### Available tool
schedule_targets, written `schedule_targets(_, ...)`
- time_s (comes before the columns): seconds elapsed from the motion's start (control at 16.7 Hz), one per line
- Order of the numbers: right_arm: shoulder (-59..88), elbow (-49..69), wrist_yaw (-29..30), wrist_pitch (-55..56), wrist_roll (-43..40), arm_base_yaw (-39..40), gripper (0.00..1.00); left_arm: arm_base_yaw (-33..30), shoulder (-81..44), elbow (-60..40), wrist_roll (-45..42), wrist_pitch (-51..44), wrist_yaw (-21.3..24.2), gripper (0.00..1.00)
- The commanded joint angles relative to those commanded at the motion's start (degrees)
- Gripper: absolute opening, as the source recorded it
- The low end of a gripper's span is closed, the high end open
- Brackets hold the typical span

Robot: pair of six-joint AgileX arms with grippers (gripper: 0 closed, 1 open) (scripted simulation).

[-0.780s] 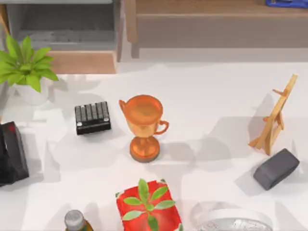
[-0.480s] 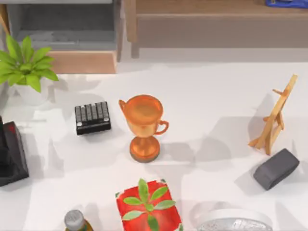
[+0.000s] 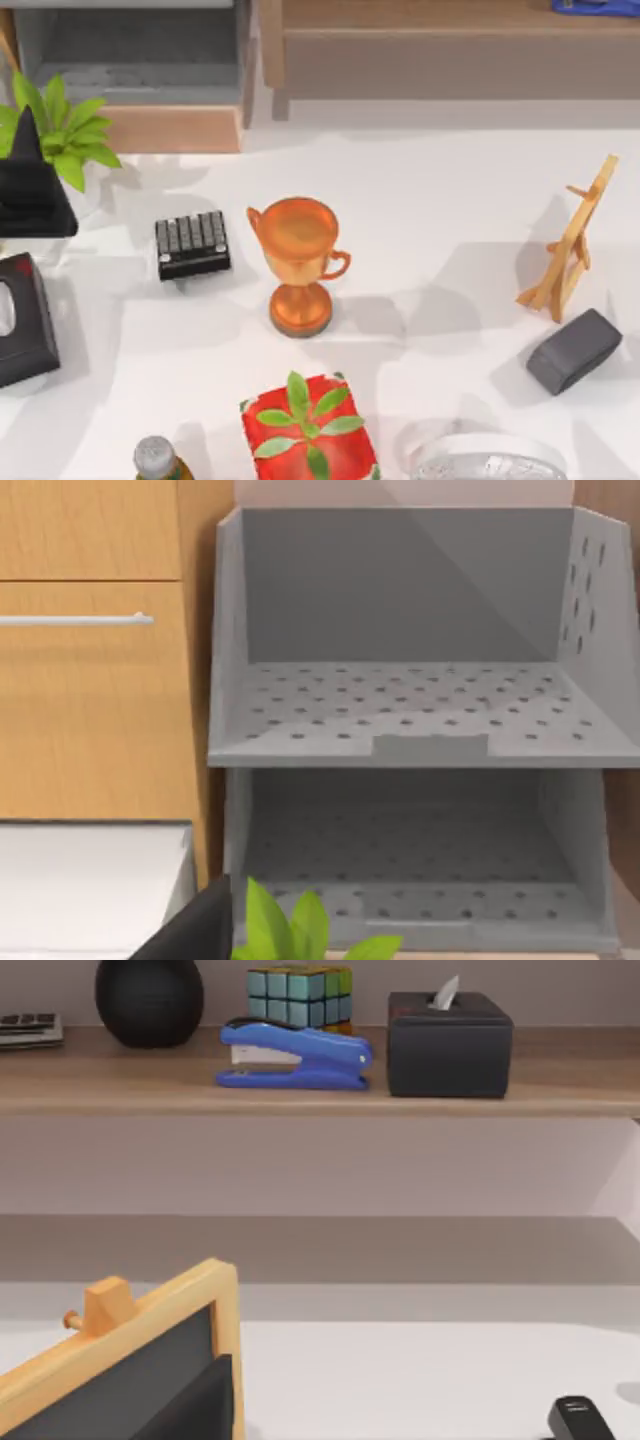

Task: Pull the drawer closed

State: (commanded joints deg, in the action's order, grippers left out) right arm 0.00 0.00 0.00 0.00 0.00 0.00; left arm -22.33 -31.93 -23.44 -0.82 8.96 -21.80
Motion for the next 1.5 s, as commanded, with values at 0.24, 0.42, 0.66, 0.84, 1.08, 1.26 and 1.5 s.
schedule_targets(0.24,0.0,0.0,0.0,0.0,0.0,0.0,1.00,-8.2,-12.7,-8.9,-0.1,3.5,-8.4,1.00)
schedule_targets(0.42,0.0,0.0,0.0,0.0,0.0,0.0,1.00,-11.4,-17.5,-12.5,0.0,4.9,-11.6,1.00)
schedule_targets(0.66,0.0,0.0,0.0,0.0,0.0,0.0,1.00,-11.7,-17.9,-12.8,0.0,5.1,-11.9,1.00)
schedule_targets(0.84,0.0,0.0,0.0,0.0,0.0,0.0,1.00,-10.9,-18.2,-12.4,-0.3,5.5,-11.1,1.00)
schedule_targets(1.08,0.0,0.0,0.0,0.0,0.0,0.0,1.00,-2.5,-23.9,-9.7,-5.6,13.2,-2.6,1.00)
schedule_targets(1.26,0.0,0.0,0.0,0.0,0.0,0.0,1.00,9.6,-31.7,-6.8,-14.8,25.2,9.2,1.00)
schedule_targets(1.5,0.0,0.0,0.0,0.0,0.0,0.0,1.00,30.6,-45.2,-3.1,-34.8,47.4,28.7,1.00)
